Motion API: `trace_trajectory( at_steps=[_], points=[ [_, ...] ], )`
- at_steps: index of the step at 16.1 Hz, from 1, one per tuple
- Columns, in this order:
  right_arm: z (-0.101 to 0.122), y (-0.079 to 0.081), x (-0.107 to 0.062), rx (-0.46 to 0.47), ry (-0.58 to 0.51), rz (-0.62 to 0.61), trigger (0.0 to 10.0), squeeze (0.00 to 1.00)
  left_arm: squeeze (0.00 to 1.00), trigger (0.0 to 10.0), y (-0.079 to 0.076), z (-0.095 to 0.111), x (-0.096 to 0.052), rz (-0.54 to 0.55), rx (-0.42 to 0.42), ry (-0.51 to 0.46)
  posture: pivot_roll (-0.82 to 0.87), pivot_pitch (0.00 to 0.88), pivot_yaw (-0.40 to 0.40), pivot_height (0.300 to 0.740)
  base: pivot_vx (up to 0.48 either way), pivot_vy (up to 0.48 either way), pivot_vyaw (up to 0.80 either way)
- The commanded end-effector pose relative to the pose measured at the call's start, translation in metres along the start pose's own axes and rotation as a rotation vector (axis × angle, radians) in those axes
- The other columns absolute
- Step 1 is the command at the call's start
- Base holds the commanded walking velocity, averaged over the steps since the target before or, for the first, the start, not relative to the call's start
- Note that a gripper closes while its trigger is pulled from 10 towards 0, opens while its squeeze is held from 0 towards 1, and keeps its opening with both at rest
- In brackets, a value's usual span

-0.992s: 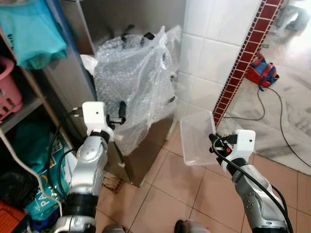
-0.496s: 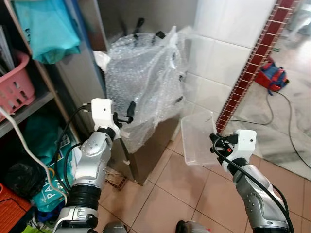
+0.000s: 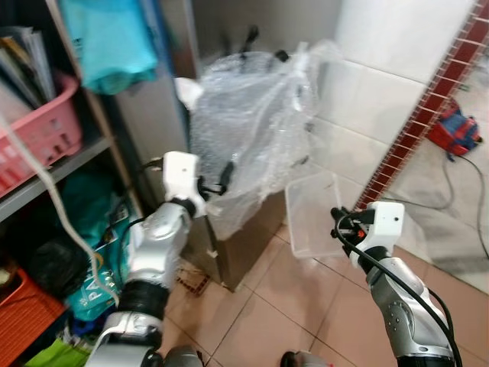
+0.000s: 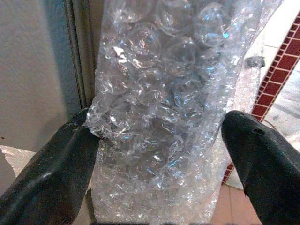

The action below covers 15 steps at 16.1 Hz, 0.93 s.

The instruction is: Restocking fridge

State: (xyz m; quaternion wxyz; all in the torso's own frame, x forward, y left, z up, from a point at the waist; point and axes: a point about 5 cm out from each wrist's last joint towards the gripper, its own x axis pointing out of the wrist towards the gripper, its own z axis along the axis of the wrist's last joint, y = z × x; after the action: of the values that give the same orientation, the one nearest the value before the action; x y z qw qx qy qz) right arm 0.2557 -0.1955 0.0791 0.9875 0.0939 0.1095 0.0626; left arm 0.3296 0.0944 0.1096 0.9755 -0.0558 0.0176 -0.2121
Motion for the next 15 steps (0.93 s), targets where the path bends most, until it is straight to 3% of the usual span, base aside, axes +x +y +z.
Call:
trace_trajectory(
  at_steps=[1,4,8,11,15],
  points=[
    [0.006,-0.003,0.000,-0.016,-0.033,-0.034,10.0,0.00,0.00,10.0,-0.037,-0.012,0.009,-0.172,0.012,0.067,-0.05,0.016,0.008,0.740,0.000,0.000,0.00],
    [0.007,-0.012,-0.004,-0.034,-0.048,-0.103,10.0,0.00,0.00,10.0,-0.068,-0.019,0.013,-0.291,0.003,0.088,-0.05,0.011,0.012,0.740,0.000,0.000,0.00],
    [0.009,-0.022,-0.007,-0.065,-0.064,-0.185,10.0,0.00,0.00,10.0,-0.095,-0.024,0.014,-0.390,-0.032,0.100,-0.05,0.008,0.013,0.740,0.000,0.000,0.00],
    [0.012,-0.028,-0.008,-0.072,-0.079,-0.248,10.0,0.00,0.00,10.0,-0.105,-0.027,0.011,-0.423,-0.018,0.101,-0.05,0.005,0.013,0.740,0.000,0.000,0.00],
    [0.009,-0.028,-0.010,-0.071,-0.081,-0.272,10.0,0.00,0.00,10.0,-0.106,-0.029,0.008,-0.440,-0.013,0.082,-0.05,0.003,0.018,0.740,0.000,0.000,-0.80]
  ],
)
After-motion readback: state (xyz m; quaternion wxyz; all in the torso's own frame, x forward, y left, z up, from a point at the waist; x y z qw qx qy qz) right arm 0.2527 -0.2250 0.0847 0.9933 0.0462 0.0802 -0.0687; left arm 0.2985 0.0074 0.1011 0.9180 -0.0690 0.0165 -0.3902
